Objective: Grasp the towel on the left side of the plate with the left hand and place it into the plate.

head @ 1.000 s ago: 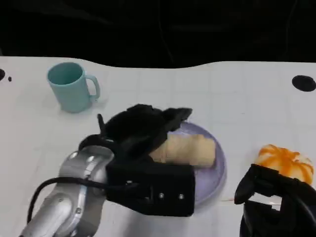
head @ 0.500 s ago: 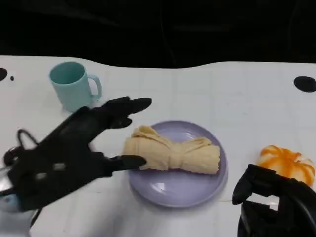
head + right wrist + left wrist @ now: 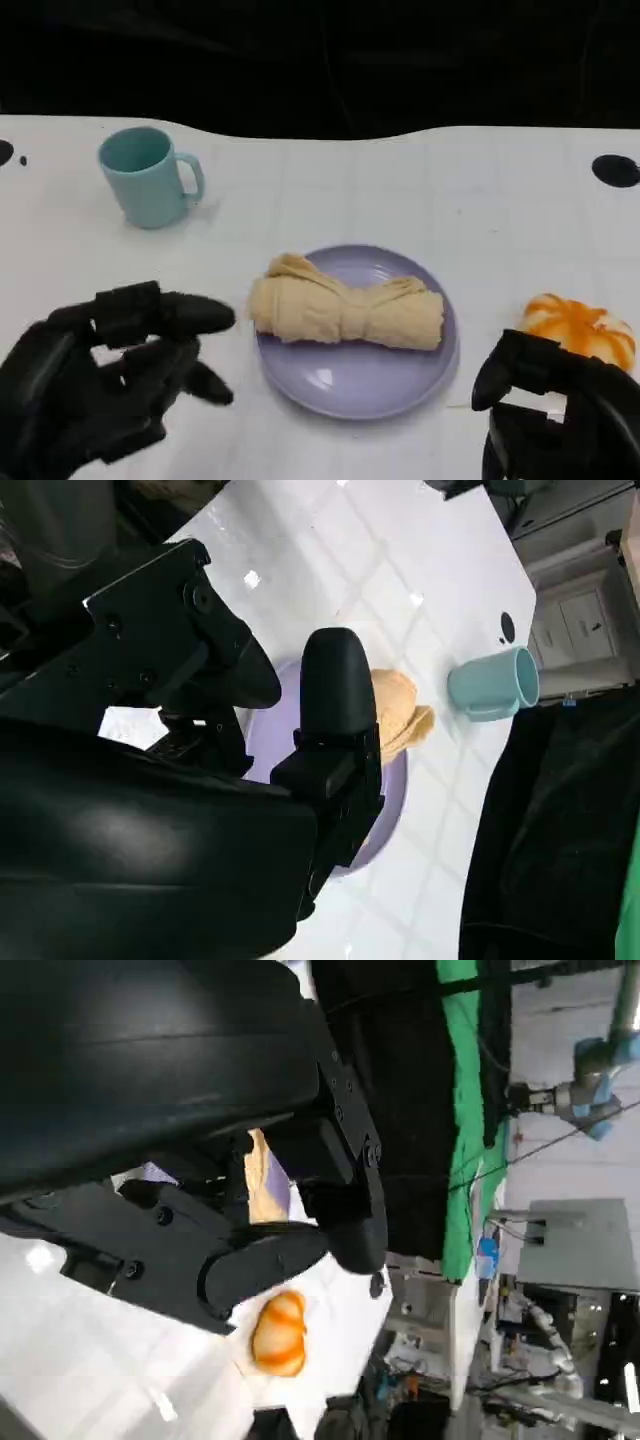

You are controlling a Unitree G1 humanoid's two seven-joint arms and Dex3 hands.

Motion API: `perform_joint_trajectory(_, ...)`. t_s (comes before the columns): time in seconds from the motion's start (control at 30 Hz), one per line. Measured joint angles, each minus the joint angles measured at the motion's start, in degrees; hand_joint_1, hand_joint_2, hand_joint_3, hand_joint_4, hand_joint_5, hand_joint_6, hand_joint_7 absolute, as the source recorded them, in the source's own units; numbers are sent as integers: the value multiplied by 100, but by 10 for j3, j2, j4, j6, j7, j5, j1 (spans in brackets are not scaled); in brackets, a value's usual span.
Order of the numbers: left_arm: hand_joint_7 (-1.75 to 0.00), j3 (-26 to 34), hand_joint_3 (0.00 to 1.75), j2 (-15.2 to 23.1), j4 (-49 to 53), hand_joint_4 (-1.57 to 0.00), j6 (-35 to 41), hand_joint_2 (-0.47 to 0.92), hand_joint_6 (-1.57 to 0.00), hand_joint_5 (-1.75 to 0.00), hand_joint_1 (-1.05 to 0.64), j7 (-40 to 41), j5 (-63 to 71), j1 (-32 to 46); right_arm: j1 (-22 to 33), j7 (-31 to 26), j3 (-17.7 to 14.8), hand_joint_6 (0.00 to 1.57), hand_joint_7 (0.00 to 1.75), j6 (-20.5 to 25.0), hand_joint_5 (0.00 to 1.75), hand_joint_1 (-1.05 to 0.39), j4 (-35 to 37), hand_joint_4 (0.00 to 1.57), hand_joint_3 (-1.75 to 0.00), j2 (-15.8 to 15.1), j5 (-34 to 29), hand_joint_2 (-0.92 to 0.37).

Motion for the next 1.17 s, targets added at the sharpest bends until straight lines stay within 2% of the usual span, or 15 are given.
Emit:
perform_joint_trajectory(0.07, -143, 5, 96, -8, -1, -76, 22, 68, -76, -171, -13, 13, -39, 14, 0, 1, -2, 63, 166, 0, 175, -8, 1, 78, -137, 0, 1, -49)
perform_joint_trajectory(0.23, -157, 3, 102, -14, 1, -74, 39, 66, -70, -175, -15, 44, -75, 32, 4, 12, -5, 62, 167, -6, 175, -7, 6, 78, -137, -3, 0, -51)
perform_joint_trajectory(0.37, -161, -7, 103, -12, 19, -75, 33, 65, -68, -175, -17, 46, -77, 38, 7, 22, -13, 61, 167, -22, 175, -6, 17, 77, -136, -3, 1, -51)
perform_joint_trajectory(0.6, -161, -13, 105, -5, 45, -75, 31, 63, -68, -175, -17, 60, -79, 31, 6, 24, -23, 59, 166, -22, 175, -6, 26, 75, -136, -2, 5, -53)
perform_joint_trajectory(0.9, -157, -16, 110, 11, 54, -76, 28, 59, -72, -175, -16, 60, -84, 29, 0, 30, -50, 58, 159, -17, 175, -12, 35, 70, -139, 9, 56, -50)
perform_joint_trajectory(1.03, -157, -16, 110, 14, 54, -76, 28, 59, -71, -175, -17, 60, -85, 29, -4, 32, -81, 58, 156, -3, 175, -19, 40, 67, -138, 25, 114, -50)
perform_joint_trajectory(1.17, -157, -16, 110, 16, 54, -75, 28, 59, -71, -175, -17, 60, -86, 29, -13, 31, -108, 64, 148, 16, 172, -22, 47, 71, -145, 27, 170, -45)
